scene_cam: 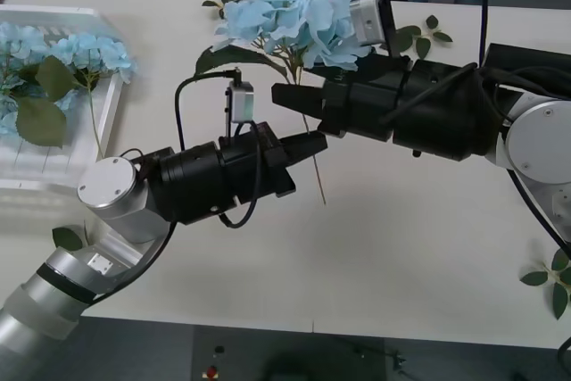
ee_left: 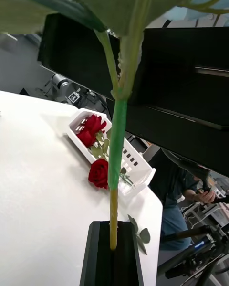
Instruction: Put the red flowers into the right box and the blue flowers into the left box
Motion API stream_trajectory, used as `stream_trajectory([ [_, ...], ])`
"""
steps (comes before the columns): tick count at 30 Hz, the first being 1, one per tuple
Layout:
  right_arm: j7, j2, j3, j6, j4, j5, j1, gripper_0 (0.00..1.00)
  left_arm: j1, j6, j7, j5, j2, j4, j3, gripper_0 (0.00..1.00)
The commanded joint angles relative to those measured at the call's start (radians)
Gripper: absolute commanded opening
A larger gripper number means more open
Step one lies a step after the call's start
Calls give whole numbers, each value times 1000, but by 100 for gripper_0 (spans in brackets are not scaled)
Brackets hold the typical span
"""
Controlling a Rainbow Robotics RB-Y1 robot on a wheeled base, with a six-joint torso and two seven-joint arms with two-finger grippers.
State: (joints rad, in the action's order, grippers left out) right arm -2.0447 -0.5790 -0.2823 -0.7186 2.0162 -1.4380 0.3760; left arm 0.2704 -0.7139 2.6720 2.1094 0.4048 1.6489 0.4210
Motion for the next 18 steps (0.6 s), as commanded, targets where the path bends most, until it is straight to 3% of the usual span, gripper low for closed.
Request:
stream_trajectory([
  [1, -11, -10, 6, 33, 23, 22, 27, 100, 4, 13, 33, 47, 45, 11, 7, 0],
  [9, 9, -56, 91, 31, -68, 28, 27, 100, -10, -4, 33, 161, 181, 12, -156, 0],
  [14, 17, -139, 184, -38, -165, 94, 34, 100, 4, 11, 33, 161, 341, 11, -275, 0],
  [18, -46, -242, 239, -116, -244, -25, 40, 100, 9, 30, 33, 153, 513, -9, -340, 0],
])
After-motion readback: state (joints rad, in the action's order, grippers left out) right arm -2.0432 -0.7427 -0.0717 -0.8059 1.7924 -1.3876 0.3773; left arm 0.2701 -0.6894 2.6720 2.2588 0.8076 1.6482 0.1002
